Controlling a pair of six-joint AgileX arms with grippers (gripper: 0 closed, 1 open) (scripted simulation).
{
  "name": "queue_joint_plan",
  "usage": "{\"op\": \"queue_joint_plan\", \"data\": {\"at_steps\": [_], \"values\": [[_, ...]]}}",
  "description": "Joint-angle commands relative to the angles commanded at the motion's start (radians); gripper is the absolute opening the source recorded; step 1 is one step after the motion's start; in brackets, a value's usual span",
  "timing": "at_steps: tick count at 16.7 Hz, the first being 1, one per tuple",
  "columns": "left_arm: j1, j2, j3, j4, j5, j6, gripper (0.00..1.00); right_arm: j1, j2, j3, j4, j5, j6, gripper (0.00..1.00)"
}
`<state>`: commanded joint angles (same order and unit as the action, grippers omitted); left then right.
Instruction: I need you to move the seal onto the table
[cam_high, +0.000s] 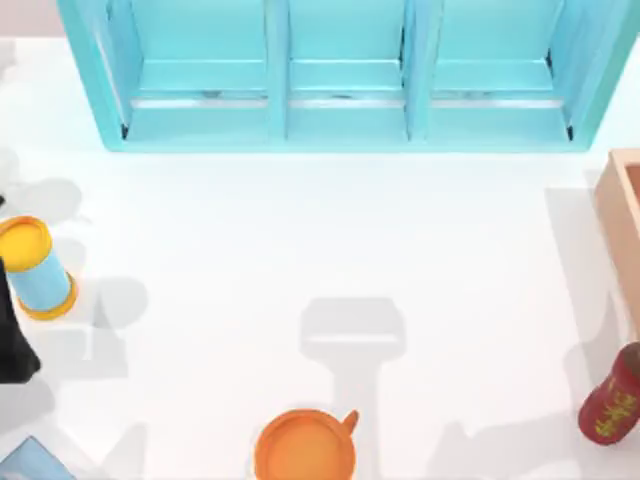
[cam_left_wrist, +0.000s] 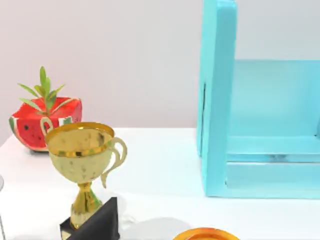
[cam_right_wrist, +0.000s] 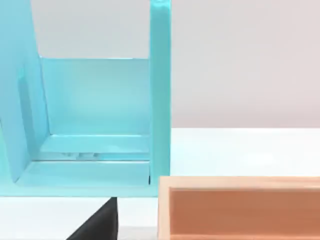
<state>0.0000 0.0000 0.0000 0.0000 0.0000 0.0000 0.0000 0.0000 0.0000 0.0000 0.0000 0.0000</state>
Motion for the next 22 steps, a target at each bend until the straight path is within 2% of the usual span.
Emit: {"op": "queue_joint_plan", "data": {"at_steps": [4, 8, 18, 22], "values": [[0.000, 0.000, 0.000, 0.000, 0.000, 0.000, 1.00, -0.010, 0.034, 0.032, -0.032, 0.000, -0.010, 1.00], [0.000, 0.000, 0.000, 0.000, 0.000, 0.000, 1.00, -0.061, 0.225, 0.212, -0.209, -0.001, -0.062, 1.00], [0.000, 0.000, 0.000, 0.000, 0.000, 0.000, 1.00, -0.258, 1.171, 0.926, -0.905, -0.001, -0.256, 1.00], [0.000, 0.000, 0.000, 0.000, 0.000, 0.000, 1.00, -0.320, 1.461, 1.151, -1.124, 0.000, -0.316, 1.00]]}}
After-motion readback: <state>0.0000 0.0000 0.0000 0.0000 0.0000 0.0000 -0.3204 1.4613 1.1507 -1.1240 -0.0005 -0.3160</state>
